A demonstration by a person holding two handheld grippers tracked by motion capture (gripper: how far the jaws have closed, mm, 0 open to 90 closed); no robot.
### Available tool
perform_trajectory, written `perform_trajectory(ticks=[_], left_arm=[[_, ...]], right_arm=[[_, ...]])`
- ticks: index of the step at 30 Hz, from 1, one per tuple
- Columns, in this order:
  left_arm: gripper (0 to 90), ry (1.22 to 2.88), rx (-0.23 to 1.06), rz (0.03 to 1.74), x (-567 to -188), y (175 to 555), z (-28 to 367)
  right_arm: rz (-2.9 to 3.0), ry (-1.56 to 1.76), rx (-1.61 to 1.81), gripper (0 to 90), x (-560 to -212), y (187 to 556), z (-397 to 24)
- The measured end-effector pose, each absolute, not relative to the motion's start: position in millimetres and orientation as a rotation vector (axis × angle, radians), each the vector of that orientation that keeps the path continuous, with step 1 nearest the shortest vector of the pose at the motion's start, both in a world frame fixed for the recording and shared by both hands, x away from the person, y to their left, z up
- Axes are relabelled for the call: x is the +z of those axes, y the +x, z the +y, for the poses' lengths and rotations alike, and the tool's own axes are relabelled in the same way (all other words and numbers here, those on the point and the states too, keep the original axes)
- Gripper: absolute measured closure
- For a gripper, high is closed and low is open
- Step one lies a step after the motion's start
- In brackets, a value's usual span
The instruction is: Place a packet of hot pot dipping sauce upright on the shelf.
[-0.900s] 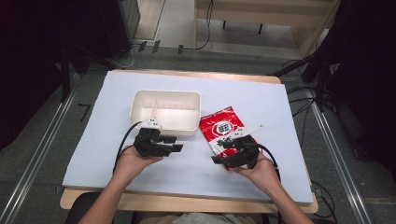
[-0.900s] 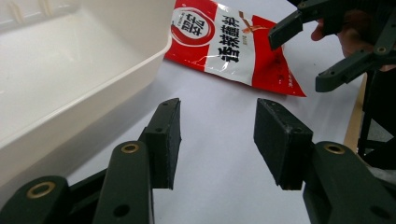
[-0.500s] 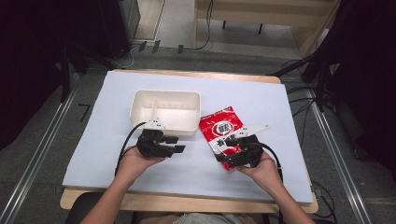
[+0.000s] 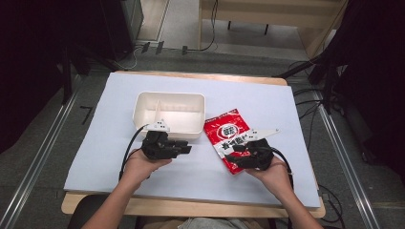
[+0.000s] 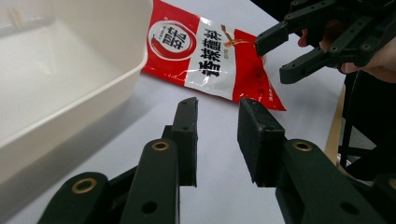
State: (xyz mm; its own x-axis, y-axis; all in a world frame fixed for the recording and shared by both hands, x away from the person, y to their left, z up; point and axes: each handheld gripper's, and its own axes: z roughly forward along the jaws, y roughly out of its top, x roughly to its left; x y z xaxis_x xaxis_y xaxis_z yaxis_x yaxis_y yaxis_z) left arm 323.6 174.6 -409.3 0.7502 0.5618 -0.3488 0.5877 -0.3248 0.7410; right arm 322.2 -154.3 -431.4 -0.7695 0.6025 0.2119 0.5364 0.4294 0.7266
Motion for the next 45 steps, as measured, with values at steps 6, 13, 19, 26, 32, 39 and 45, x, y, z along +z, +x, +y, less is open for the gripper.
perform_trajectory(ticks=[6, 13, 19, 26, 32, 39, 45], left_arm=[[69.4, 2.037, -0.040, 0.879, -411, 323, 169], [63.2, 2.049, -0.041, 0.900, -414, 325, 169], [59.5, 2.037, -0.068, 0.910, -415, 327, 169], [57.3, 2.054, -0.062, 0.902, -415, 327, 167], [70.0, 2.053, -0.066, 0.892, -414, 326, 162], [87.9, 2.090, -0.047, 0.847, -413, 326, 142], [90.0, 2.077, -0.040, 0.850, -417, 330, 130]], right_arm=[[2.589, 1.032, 1.263, 48.5, -432, 321, -154], [2.568, 1.057, 1.254, 48.6, -430, 323, -160], [2.555, 1.061, 1.265, 53.3, -426, 324, -165], [2.538, 1.088, 1.269, 54.6, -424, 325, -171], [2.549, 1.120, 1.262, 59.6, -423, 328, -174], [2.496, 1.167, 1.241, 76.4, -417, 335, -195], [2.465, 1.241, 1.194, 90.0, -422, 351, -214]])
